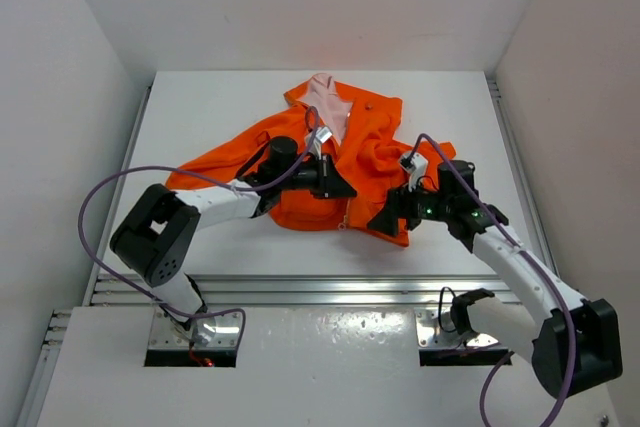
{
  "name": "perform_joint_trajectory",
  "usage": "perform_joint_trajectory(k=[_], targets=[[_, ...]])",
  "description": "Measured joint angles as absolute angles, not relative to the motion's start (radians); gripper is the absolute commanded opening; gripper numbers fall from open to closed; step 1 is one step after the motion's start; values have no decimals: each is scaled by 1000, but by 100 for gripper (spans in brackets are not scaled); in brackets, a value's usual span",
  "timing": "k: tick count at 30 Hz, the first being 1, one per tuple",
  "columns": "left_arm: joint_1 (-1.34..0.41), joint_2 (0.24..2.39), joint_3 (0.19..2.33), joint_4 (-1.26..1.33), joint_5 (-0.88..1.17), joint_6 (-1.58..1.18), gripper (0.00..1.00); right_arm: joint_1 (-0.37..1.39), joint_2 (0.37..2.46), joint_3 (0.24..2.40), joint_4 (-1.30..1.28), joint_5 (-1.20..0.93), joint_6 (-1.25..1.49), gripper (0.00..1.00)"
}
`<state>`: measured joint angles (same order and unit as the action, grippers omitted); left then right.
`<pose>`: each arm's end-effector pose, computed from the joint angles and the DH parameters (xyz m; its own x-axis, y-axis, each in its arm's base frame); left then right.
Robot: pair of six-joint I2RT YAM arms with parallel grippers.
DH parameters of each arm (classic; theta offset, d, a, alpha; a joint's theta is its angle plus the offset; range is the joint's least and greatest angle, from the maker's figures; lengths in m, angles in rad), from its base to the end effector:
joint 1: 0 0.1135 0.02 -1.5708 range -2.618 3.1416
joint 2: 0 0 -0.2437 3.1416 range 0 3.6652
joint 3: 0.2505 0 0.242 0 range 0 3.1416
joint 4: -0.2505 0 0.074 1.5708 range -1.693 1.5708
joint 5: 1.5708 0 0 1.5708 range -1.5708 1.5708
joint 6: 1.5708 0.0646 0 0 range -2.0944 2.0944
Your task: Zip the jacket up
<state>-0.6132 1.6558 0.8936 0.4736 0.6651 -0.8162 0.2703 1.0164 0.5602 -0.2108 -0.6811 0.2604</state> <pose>0.2808 -0.2463 0.2023 -0.8418 -0.1086 -0.5287 0.4720 0.3269 -0.8187 0.2071 0.0996 0.1944 -0.7522 -0.0009 -0.6589 -0.5076 0.6383 0.5787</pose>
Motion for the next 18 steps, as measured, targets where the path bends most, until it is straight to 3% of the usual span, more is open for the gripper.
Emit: perform_joint_trajectory(k=[18], targets=[[-706, 1697, 1057, 278, 530, -767, 0, 323, 1119, 585, -174, -605, 452, 72]])
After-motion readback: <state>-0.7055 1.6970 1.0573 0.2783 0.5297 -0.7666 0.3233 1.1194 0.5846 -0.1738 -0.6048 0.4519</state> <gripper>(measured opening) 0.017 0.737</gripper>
